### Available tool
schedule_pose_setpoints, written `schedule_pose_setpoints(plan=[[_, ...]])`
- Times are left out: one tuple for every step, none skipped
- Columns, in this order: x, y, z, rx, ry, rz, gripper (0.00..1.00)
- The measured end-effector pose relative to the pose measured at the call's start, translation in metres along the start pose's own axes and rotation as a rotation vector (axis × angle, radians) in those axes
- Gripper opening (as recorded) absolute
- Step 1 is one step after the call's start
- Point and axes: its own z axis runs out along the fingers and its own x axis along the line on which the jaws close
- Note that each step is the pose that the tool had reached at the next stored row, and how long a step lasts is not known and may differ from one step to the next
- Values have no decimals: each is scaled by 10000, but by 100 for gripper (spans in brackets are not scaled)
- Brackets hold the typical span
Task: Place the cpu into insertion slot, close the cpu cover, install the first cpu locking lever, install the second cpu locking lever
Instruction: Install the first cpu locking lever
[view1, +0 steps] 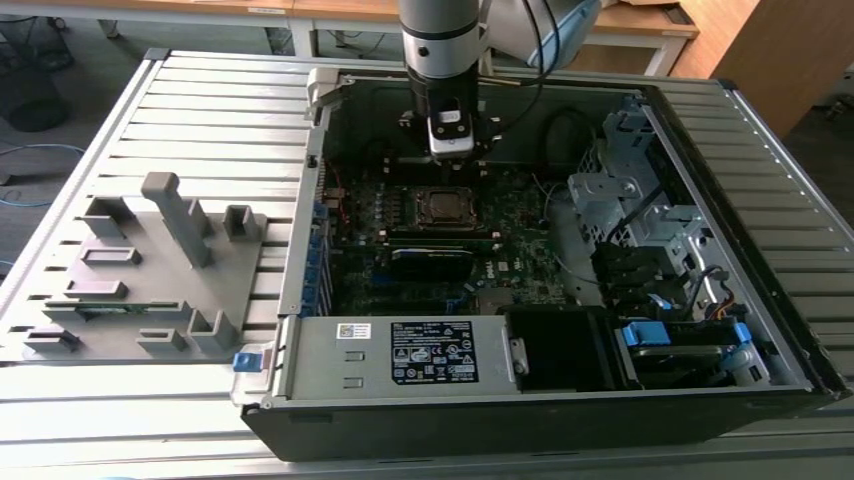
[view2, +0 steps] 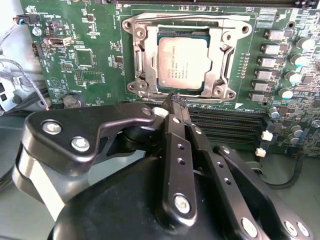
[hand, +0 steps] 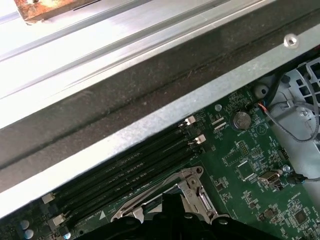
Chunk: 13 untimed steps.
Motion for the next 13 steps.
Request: schedule_pose_setpoints(plan=[[0,0,0,-1,0,-1,11],[0,1,1,-2,0,-3,11],[-1,1,1,-1,0,-4,11],[-1,1,0,-1,0,-4,11],[-1,1,1,-1,0,-4,11],[-2,1,1,-2,0,-6,11],[-3,2,1,-2,1,-6,11],[-5,3,2,-2,1,-7,11],[-5,3,2,-3,0,-5,11],[-5,3,2,-2,0,-4,11],[-5,3,2,-2,0,-4,11],[-6,4,1,-1,0,-5,11],[-6,4,0,-2,0,-6,11]])
